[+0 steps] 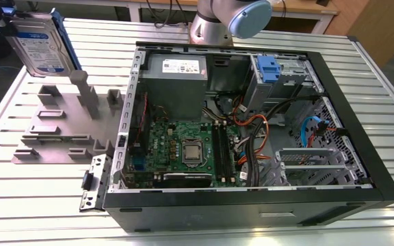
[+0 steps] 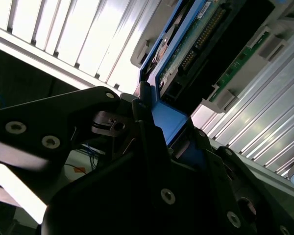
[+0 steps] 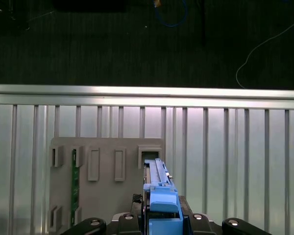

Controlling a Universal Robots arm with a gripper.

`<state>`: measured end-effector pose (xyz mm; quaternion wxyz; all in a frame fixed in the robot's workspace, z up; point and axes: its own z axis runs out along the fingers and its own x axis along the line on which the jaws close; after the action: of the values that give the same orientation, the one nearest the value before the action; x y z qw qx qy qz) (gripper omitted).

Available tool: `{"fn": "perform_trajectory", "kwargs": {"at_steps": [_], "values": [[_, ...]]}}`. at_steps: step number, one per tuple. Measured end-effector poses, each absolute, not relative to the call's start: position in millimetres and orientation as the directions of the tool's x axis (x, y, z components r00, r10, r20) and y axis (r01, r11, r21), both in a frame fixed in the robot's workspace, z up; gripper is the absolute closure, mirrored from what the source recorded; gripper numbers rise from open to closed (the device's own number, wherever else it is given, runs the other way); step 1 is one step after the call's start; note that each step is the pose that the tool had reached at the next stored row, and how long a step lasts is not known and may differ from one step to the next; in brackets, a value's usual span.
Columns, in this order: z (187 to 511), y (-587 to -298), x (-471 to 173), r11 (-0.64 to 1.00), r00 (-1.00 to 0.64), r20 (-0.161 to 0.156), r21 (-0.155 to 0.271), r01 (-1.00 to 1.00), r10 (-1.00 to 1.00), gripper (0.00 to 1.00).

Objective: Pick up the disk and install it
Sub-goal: 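Pick up the disk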

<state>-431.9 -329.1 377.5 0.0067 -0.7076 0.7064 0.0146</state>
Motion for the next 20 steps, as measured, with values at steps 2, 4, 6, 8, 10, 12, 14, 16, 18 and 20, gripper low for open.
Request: {"fn": "perform_trajectory", "kwargs": {"at_steps": [2,4,6,8,10,12,14,16,18,20], "values": [[379,-329,-432,-0.002,0.002,-0.030,0.011,-1.000,-1.000,0.64],[380,-329,-432,-0.002,0.002,-0.030,0.011,-1.000,-1.000,0.64],[382,-329,-432,-0.002,0.002,-0.030,0.011,-1.000,-1.000,0.64],[383,-329,-432,-0.002,0.002,-0.030,0.011,-1.000,-1.000,0.64],[385,-329,-432,-0.002,0.002,-0.030,0.011,-1.000,-1.000,0.64],[386,-329,-432,-0.002,0.002,-0.030,0.011,-1.000,-1.000,0.64],[388,-329,-432,-0.002,0.002,-0.030,0.011,-1.000,-1.000,0.64],[388,-329,-432,-0.002,0.002,-0.030,0.011,-1.000,-1.000,0.64],[389,-329,-432,-0.002,0.002,-0.030,0.011,-1.000,-1.000,0.64],[389,-329,-432,-0.002,0.002,-0.030,0.011,-1.000,-1.000,0.64]]}}
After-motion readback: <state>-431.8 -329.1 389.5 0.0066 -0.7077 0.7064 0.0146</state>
